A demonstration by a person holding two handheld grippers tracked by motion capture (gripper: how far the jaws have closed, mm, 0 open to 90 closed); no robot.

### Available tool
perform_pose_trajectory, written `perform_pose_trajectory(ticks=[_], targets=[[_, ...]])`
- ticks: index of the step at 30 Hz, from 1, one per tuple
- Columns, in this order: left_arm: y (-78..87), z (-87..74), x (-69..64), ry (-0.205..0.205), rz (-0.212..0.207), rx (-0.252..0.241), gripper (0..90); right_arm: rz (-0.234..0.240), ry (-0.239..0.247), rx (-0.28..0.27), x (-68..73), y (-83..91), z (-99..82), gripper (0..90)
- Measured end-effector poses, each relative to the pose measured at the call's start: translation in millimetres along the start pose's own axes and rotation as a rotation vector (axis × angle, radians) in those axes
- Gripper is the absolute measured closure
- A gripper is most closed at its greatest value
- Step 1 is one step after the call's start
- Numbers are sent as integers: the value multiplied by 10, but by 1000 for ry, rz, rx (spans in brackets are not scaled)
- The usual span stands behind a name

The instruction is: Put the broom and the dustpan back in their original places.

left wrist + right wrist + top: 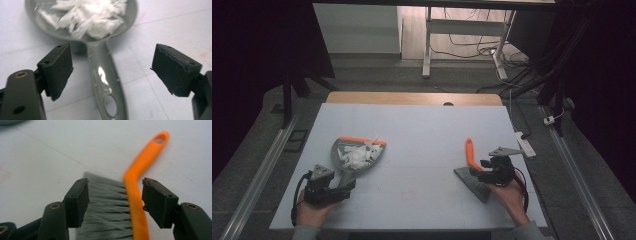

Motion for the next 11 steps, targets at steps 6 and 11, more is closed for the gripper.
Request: perform_pose_trajectory(ticks=[6, 11], targets=[[6, 32, -91, -63, -75, -11, 222, 65, 51, -56, 75, 159, -35, 406], [-9, 30, -110, -82, -110, -5, 222, 80, 86, -82, 103, 235, -84, 417]])
Point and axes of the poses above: each handheld gripper's, and its own axes: y roughly backward along the jaws, z roughly out of its top, x roughly to its left, the point moved 10 cm from there along -y, roughly forward along the jaws, and after that the axes turned 5 degrees about -z, right-handed, at the moved point
